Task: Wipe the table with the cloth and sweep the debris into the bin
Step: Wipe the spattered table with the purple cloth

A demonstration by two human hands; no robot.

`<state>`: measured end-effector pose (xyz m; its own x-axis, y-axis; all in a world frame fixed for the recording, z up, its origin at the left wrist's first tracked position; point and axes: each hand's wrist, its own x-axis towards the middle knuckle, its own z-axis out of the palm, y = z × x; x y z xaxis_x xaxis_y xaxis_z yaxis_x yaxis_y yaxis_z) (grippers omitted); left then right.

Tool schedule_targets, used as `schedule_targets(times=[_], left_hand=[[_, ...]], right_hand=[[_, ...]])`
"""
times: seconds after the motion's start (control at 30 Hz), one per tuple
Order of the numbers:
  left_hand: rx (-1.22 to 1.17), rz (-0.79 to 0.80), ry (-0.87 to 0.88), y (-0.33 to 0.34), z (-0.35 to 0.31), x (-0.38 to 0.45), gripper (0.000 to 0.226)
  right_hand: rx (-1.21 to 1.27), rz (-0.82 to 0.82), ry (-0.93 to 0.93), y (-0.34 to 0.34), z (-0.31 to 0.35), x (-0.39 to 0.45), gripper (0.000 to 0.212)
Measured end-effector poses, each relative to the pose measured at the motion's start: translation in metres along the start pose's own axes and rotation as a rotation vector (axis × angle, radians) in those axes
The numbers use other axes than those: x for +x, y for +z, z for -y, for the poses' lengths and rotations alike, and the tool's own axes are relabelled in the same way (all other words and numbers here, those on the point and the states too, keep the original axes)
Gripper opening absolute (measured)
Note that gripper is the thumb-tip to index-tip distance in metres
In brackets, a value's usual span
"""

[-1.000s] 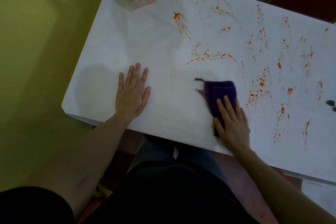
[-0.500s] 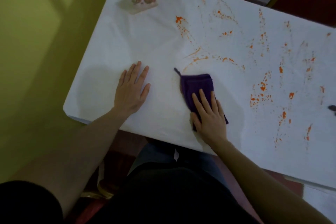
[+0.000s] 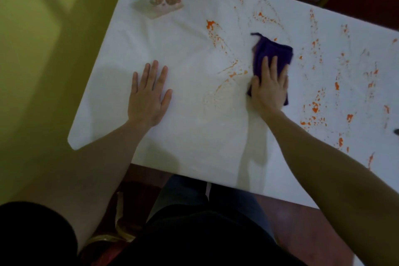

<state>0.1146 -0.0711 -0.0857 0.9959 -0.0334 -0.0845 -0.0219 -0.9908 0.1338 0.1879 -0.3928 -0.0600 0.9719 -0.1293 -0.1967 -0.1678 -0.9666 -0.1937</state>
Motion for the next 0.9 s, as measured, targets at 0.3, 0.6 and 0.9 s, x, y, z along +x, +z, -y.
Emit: schedule_targets(times=[0.3, 0.6, 0.9], left_hand=[[0.012, 0.003, -0.006, 0.000, 0.000, 0.000, 0.064], [-0.011, -0.007, -0.007, 0.001, 0.000, 0.001, 0.064], [-0.012, 0.009, -0.012, -0.001, -0.001, 0.000, 0.065]], right_hand=[[-0.059, 0.076, -0.423, 0.027, 0.057, -0.083, 0.059], [-0.133, 0.094, -0.219, -0.001, -0.049, -0.080, 0.071], [-0.102, 0.041, -0.231, 0.003, 0.037, 0.010, 0.065]])
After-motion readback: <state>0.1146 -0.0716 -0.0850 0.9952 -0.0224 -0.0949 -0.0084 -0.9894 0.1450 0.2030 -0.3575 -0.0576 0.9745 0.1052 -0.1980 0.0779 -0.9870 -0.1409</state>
